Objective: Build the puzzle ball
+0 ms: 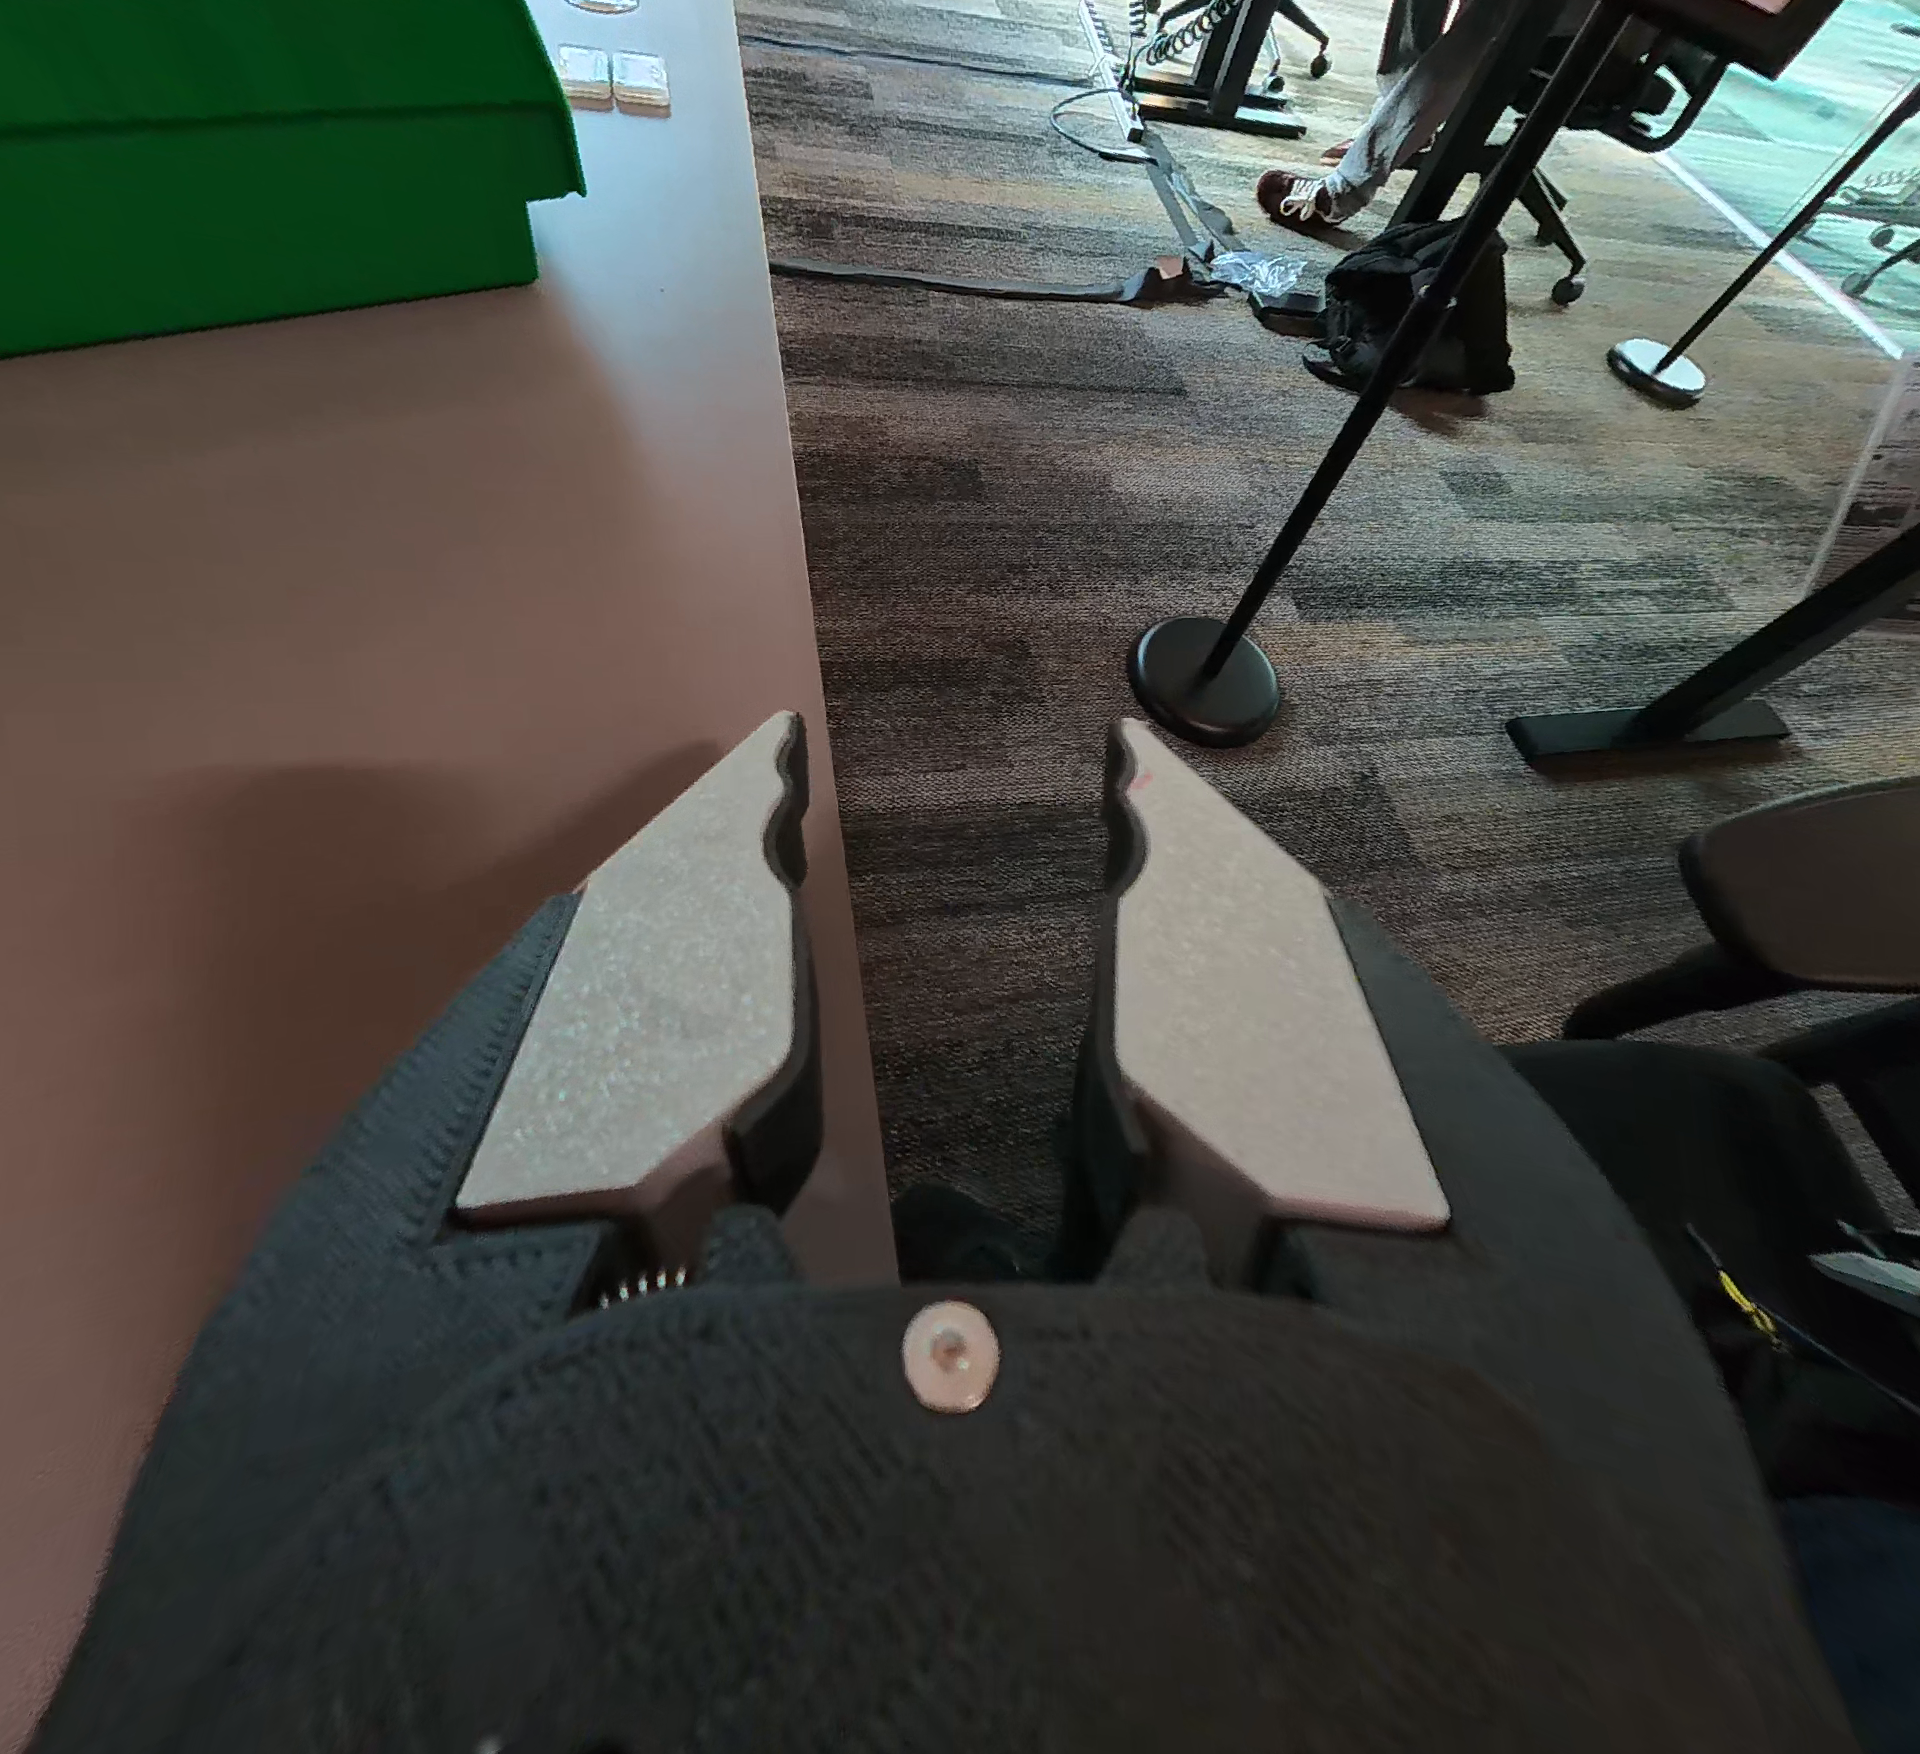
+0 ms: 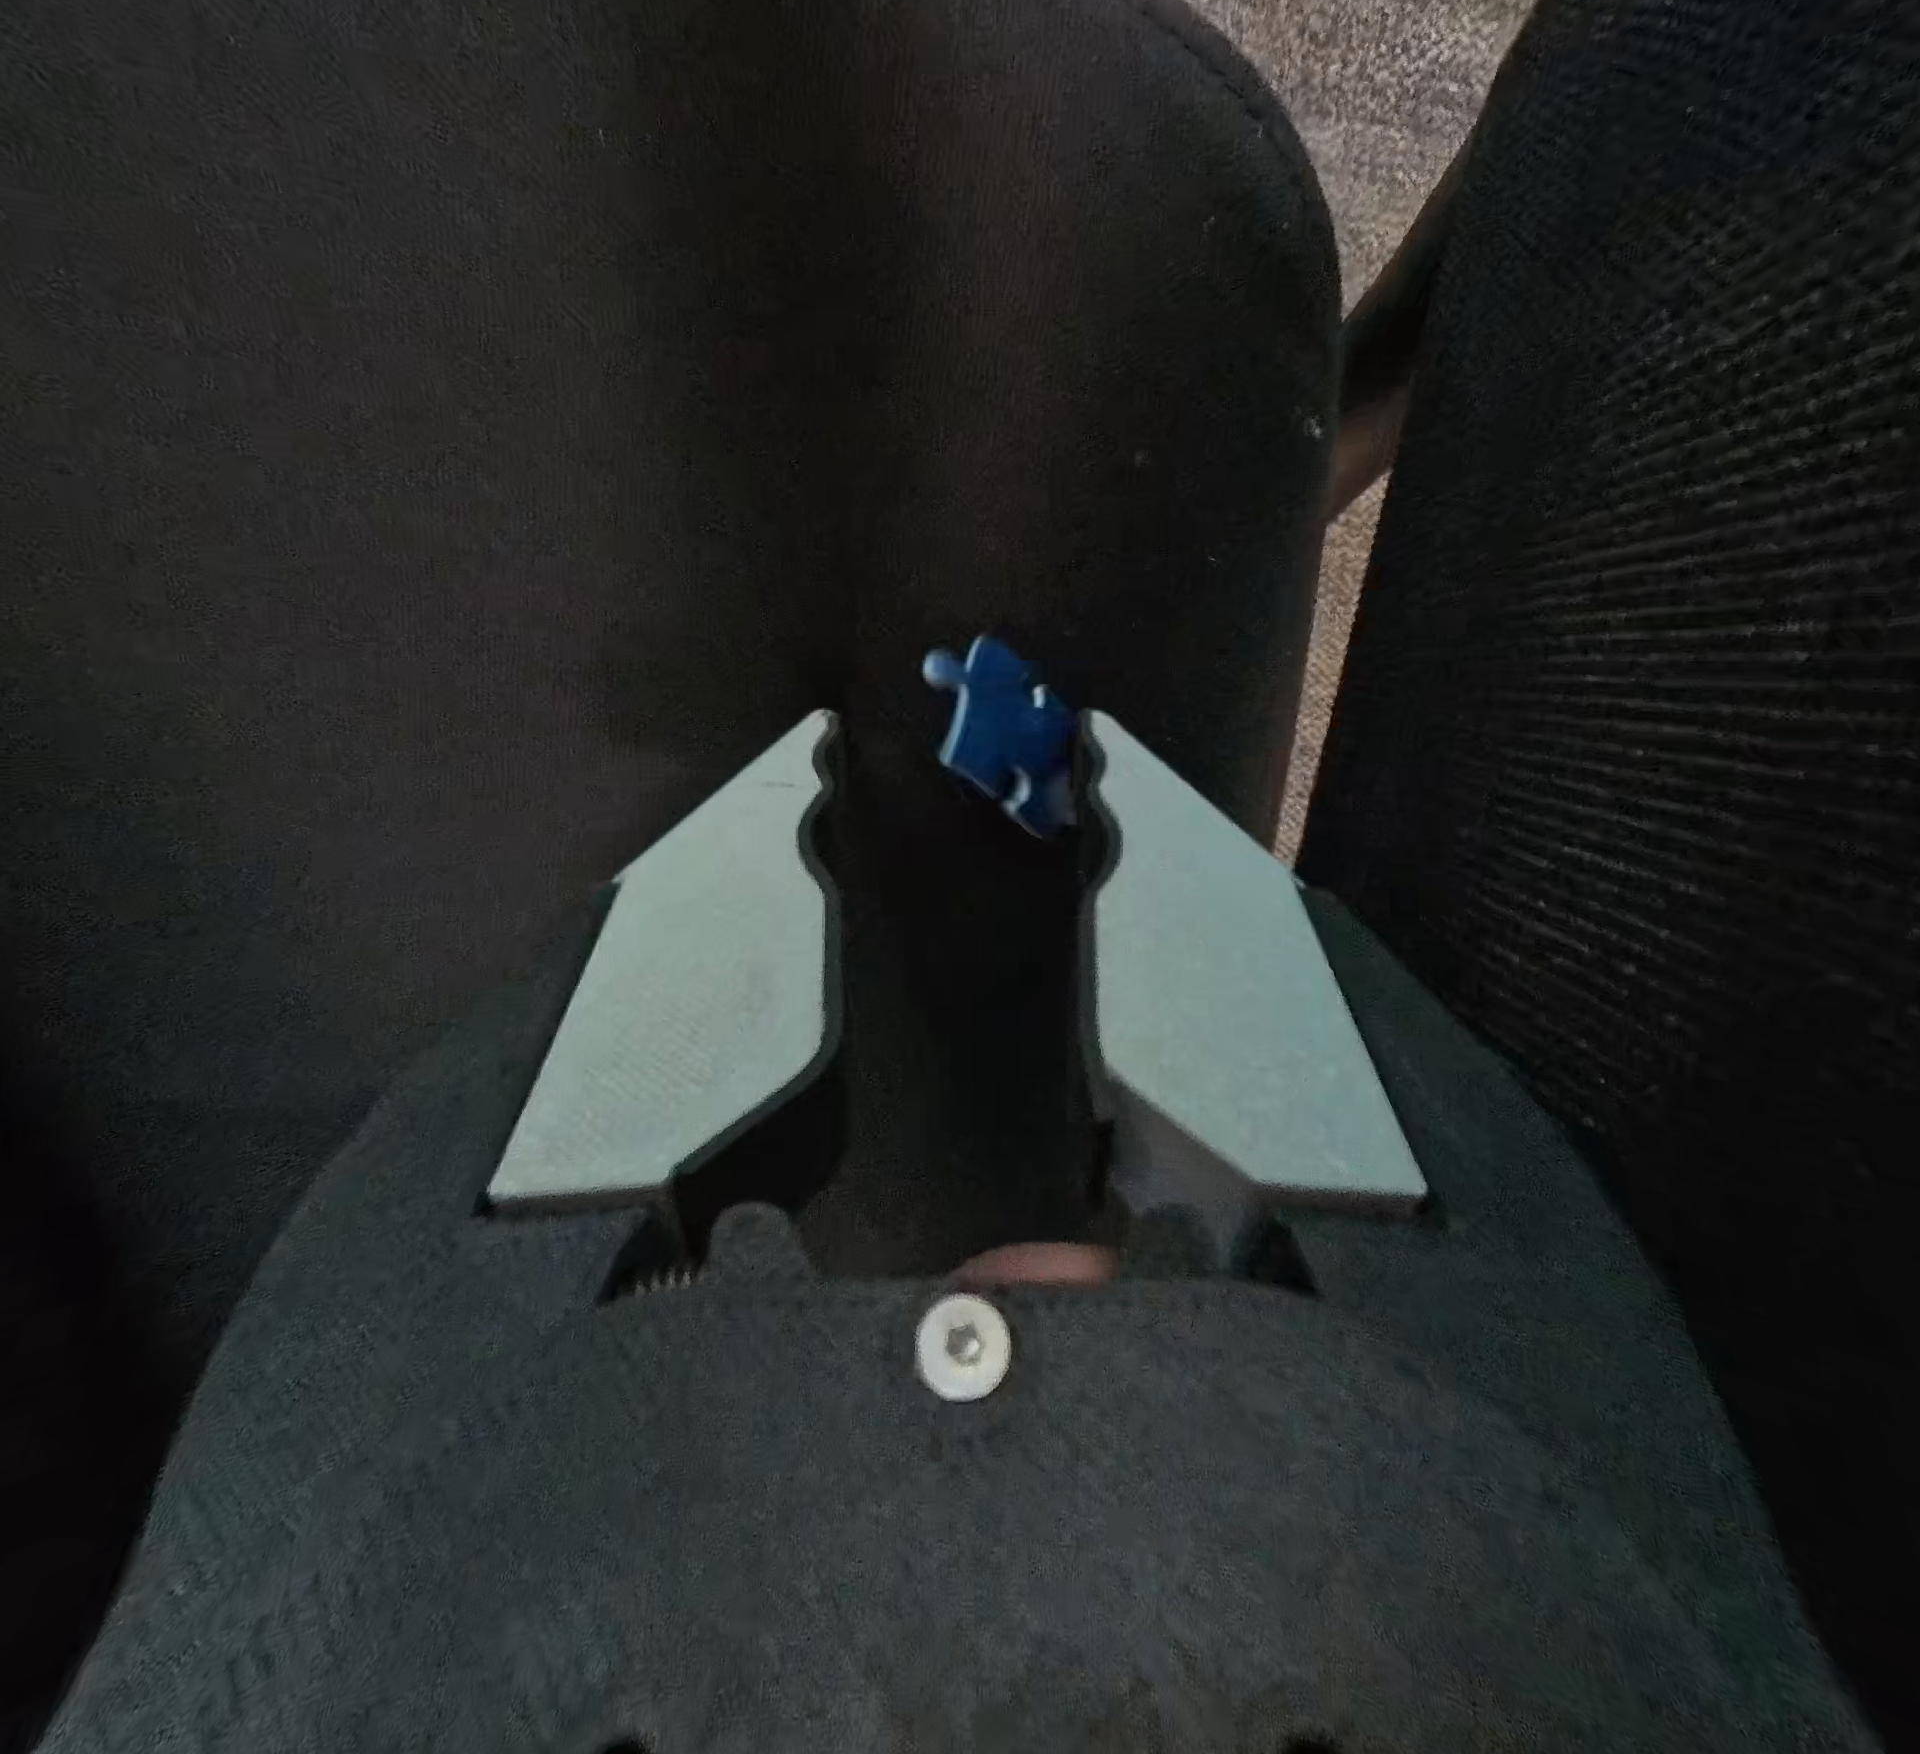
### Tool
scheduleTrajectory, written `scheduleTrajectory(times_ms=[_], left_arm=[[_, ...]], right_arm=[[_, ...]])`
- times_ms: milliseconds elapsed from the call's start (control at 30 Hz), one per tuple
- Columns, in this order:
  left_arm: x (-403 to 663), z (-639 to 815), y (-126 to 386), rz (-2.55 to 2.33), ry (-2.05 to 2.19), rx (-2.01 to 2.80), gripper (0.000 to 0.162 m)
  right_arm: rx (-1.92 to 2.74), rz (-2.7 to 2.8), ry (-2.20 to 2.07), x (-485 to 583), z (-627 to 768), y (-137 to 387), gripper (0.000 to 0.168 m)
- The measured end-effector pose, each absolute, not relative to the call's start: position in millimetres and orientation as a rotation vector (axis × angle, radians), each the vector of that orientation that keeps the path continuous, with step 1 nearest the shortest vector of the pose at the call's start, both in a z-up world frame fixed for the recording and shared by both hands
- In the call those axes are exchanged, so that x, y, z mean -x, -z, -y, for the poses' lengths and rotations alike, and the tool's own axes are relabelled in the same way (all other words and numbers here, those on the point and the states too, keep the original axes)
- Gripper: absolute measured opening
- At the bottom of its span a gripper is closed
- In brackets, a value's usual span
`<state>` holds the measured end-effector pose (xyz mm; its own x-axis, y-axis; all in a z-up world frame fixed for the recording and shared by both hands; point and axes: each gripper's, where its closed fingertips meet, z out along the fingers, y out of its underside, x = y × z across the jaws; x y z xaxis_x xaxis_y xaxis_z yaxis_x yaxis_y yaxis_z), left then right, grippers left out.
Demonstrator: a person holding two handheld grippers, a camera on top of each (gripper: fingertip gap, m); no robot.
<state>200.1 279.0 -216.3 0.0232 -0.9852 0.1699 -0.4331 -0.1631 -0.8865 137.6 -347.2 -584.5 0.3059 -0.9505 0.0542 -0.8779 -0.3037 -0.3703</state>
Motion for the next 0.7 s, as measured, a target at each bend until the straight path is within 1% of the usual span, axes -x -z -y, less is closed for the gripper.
scheduleTrajectory(times_ms=[100, 167, 467, 600, 700], left_arm=[[-200.3, -277.3, 216.5, -1.464, 1.116, 1.669, 0.055], [-200.3, -276.7, 216.5, -1.465, 1.118, 1.669, 0.055], [-199.7, -276.1, 216.5, -1.46, 1.148, 1.683, 0.054], [-199.5, -275.6, 216.4, -1.461, 1.152, 1.682, 0.055], [-198.2, -272.3, 216.1, -1.466, 1.172, 1.682, 0.055]], right_arm=[[2.249, -1.681, 0.42, -137.3, 345.9, 583.6, 0.04], [2.229, -1.68, 0.42, -137.4, 344.1, 582.1, 0.032], [2.332, -1.594, 0.393, -124.4, 332.5, 576.2, 0.032], [2.327, -1.485, 0.372, -124.2, 308.7, 552.5, 0.032], [2.285, -1.354, 0.359, -132.3, 278.6, 515.2, 0.032]])
